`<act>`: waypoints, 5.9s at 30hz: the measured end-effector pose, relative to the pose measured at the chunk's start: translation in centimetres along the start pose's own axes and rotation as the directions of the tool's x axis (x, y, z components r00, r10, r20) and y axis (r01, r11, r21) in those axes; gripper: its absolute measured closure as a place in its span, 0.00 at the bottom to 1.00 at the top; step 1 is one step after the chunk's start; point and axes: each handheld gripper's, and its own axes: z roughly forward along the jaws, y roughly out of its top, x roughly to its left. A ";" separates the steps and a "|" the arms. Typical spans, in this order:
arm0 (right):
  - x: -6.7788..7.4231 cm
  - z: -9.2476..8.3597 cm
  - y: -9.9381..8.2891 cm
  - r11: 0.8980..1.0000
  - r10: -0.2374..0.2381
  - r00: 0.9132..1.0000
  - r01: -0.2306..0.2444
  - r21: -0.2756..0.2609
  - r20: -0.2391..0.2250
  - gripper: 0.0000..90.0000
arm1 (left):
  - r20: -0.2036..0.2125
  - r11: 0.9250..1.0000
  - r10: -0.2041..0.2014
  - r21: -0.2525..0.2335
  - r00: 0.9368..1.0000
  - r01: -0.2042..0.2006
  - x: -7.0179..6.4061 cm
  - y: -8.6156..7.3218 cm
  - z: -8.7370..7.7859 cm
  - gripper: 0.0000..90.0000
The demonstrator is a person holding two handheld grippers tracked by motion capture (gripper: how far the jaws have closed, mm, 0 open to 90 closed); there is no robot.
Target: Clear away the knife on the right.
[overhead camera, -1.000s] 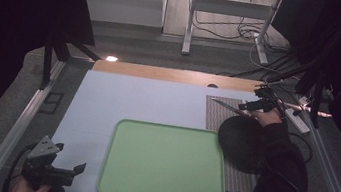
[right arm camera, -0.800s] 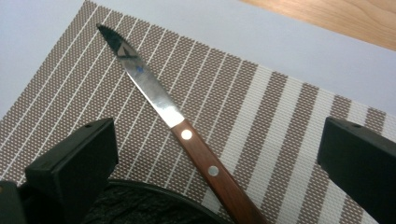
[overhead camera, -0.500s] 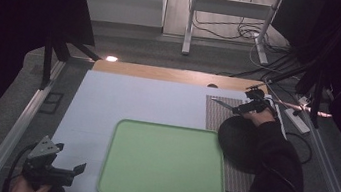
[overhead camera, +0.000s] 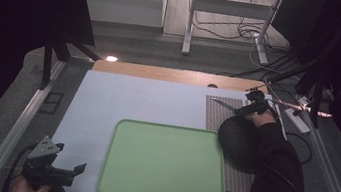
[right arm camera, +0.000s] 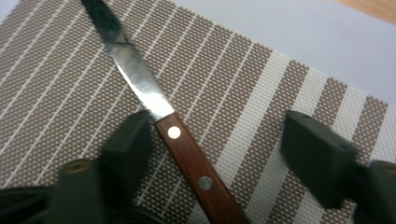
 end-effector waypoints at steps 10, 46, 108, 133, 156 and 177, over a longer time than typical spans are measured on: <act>-0.7 -0.7 -0.4 0.999 -0.050 0.998 0.049 -0.022 -0.048 0.86 | -0.001 1.000 0.001 0.002 1.000 -0.001 0.0 0.0 0.0 0.00; -1.4 -6.4 -2.9 0.995 -0.016 1.000 0.017 -0.100 0.019 0.86 | -0.002 1.000 -0.005 -0.001 1.000 0.005 0.0 0.0 0.0 0.00; 20.2 -11.2 -9.2 0.979 -0.179 0.941 0.141 -0.148 -0.286 0.86 | 0.002 1.000 -0.006 -0.011 1.000 0.006 0.0 0.0 -0.1 0.00; 21.8 -7.5 -10.3 0.971 -0.225 0.935 0.238 0.016 -0.274 0.85 | 0.002 1.000 -0.001 -0.011 1.000 0.001 0.0 0.0 -0.1 0.00; 23.9 -5.9 -7.6 0.926 -0.356 0.878 0.377 0.003 -0.319 1.00 | -0.001 1.000 0.004 -0.002 1.000 -0.004 -0.1 0.1 0.0 0.00; 18.7 -7.5 -10.1 0.968 -0.219 0.930 0.246 0.055 -0.295 0.99 | 0.002 1.000 0.003 -0.003 1.000 -0.003 -0.1 0.1 0.0 0.00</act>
